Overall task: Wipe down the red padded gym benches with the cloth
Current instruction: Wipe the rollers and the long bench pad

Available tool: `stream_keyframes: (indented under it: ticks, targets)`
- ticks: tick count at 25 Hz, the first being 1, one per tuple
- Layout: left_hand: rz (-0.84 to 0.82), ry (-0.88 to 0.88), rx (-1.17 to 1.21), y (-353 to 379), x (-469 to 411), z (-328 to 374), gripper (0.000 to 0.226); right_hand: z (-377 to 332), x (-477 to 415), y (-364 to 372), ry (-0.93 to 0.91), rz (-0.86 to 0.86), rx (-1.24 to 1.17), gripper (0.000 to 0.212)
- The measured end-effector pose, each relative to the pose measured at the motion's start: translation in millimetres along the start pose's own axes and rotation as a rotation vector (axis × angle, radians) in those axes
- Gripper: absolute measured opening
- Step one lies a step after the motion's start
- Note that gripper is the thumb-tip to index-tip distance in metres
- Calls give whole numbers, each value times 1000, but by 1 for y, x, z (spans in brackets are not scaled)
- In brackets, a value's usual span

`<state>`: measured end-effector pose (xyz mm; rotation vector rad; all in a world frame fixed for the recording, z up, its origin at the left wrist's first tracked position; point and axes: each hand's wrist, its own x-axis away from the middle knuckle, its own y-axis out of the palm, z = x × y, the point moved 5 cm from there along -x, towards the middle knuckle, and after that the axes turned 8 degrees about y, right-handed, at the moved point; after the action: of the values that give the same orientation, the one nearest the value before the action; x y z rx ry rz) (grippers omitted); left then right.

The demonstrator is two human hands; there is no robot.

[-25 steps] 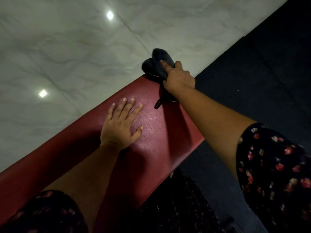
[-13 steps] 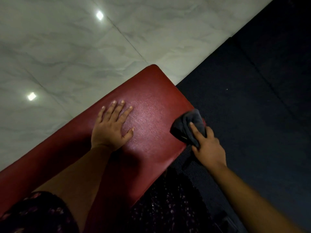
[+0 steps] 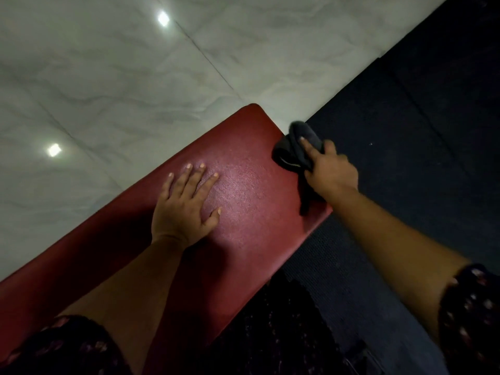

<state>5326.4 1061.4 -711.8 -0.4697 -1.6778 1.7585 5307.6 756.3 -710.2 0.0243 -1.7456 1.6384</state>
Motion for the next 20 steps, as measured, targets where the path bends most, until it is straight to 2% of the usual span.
stream_keyframes:
  ticks: [3, 5, 7, 8, 10, 12, 13, 14, 17, 20]
  targets:
    - [-24, 4, -10, 0, -2, 2, 73, -43, -39, -18, -31, -10, -61, 70]
    - [-31, -8, -11, 0, -2, 1, 73, -56, -61, -25, 89, -72, -257, 70]
    - [-51, -7, -11, 0, -2, 0, 73, -64, -73, -29, 207, -49, -469, 70]
    - [-63, -4, -13, 1, -2, 0, 73, -71, -74, -33, 204, -8, -484, 71]
    - [-76, -4, -10, 1, -2, -1, 73, -88, -73, -41, 73, 22, -354, 73]
    - [-77, -4, 2, 3, -2, -1, 73, -93, -73, -35, -40, -29, -191, 78]
    - [-77, -2, 6, 3, -2, -1, 73, -86, -78, -28, -37, -79, -154, 79]
    - [-74, 1, 7, 3, -2, -1, 73, -75, -85, -22, 4, -143, -167, 79]
    - [-54, 9, 3, 3, -2, -2, 73, -45, -102, -7, 154, -359, -466, 63]
    - [-32, 20, -3, 3, -1, -1, 73, -38, -90, -7, -18, -345, -534, 62]
